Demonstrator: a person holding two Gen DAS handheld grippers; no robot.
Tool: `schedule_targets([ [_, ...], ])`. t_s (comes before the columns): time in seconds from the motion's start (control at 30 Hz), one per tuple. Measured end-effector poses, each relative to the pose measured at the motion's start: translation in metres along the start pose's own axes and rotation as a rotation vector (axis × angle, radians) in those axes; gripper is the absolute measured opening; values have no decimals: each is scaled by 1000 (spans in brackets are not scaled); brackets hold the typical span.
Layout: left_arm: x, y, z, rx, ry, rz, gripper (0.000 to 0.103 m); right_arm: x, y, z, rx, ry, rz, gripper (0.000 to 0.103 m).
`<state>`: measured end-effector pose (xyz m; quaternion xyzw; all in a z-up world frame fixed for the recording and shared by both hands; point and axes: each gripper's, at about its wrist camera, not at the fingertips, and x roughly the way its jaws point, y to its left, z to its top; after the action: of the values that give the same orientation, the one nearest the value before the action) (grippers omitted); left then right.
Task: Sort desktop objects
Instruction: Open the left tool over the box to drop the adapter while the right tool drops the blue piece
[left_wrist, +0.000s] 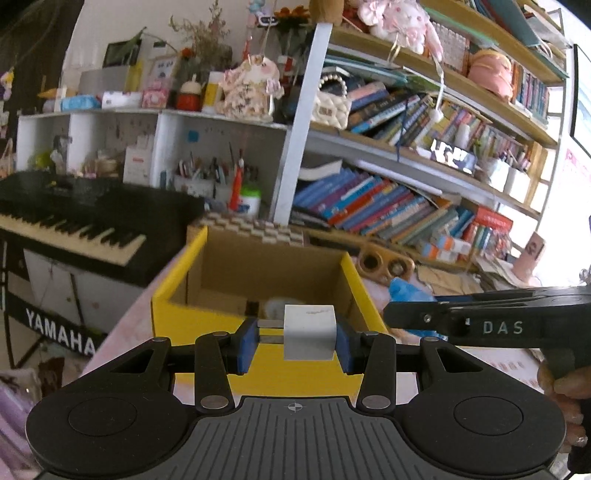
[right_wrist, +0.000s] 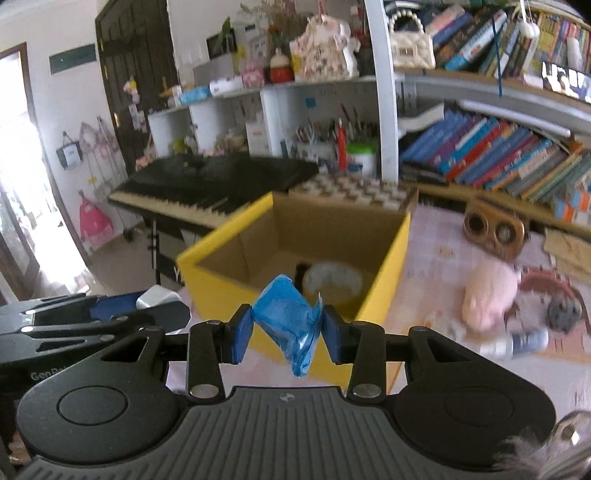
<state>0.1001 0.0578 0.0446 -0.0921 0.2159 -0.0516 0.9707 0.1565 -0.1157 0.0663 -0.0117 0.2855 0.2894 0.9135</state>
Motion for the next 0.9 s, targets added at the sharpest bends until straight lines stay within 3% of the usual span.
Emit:
schedule_targets([
  [0.2,30,-3,25,31,-22,40,42,24,-24,32,-15,-40,9,38],
  [0.4,66,-1,35,49,12,87,42,55,-47,55,-16,-42,25,38],
  [0.67,121,-8,24,104,145,107,42,99,-66,73,-5,-7,80,37],
  [0.9,154,-18,5,142,291,101,43,144,-63,81,-41,78,165,37],
])
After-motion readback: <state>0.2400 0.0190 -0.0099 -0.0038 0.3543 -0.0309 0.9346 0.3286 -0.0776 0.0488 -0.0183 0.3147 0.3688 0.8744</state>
